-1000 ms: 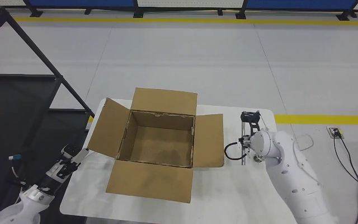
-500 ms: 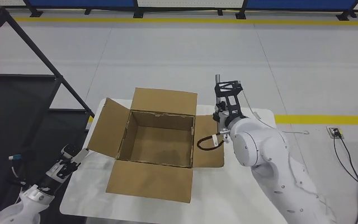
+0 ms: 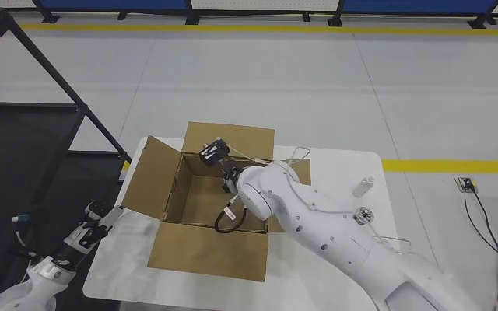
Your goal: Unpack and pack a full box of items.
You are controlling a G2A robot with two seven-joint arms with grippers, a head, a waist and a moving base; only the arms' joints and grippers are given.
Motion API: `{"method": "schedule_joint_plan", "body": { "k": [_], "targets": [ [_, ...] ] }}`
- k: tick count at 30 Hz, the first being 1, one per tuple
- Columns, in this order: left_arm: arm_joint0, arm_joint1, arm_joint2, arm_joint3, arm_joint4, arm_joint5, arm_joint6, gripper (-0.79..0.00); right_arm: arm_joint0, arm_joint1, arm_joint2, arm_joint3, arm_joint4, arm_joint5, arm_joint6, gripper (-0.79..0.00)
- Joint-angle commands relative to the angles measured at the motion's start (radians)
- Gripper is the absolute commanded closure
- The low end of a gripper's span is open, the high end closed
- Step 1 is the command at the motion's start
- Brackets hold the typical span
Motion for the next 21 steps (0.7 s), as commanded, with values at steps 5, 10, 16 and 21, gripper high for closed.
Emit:
{"method": "schedule_joint_plan", "body": {
  "k": [5, 10, 16, 21],
  "targets": [
    [0.000, 0.000, 0.000, 0.000, 0.000, 0.000, 0.000, -0.785, 0.068, -0.134, -0.126, 0.263, 0.052, -0.070, -0.013, 0.000],
    [0.000, 0.000, 0.000, 0.000, 0.000, 0.000, 0.000, -0.785, 0.099, -0.239, -0.181, 0.472, 0.085, -0.135, 0.005, 0.000],
    [0.000, 0.000, 0.000, 0.000, 0.000, 0.000, 0.000, -0.785, 0.114, -0.342, -0.204, 0.685, 0.104, -0.179, -0.029, 0.000],
    [0.000, 0.000, 0.000, 0.000, 0.000, 0.000, 0.000, -0.785, 0.118, -0.403, -0.206, 0.811, 0.111, -0.192, -0.067, 0.000]
  ]
}}
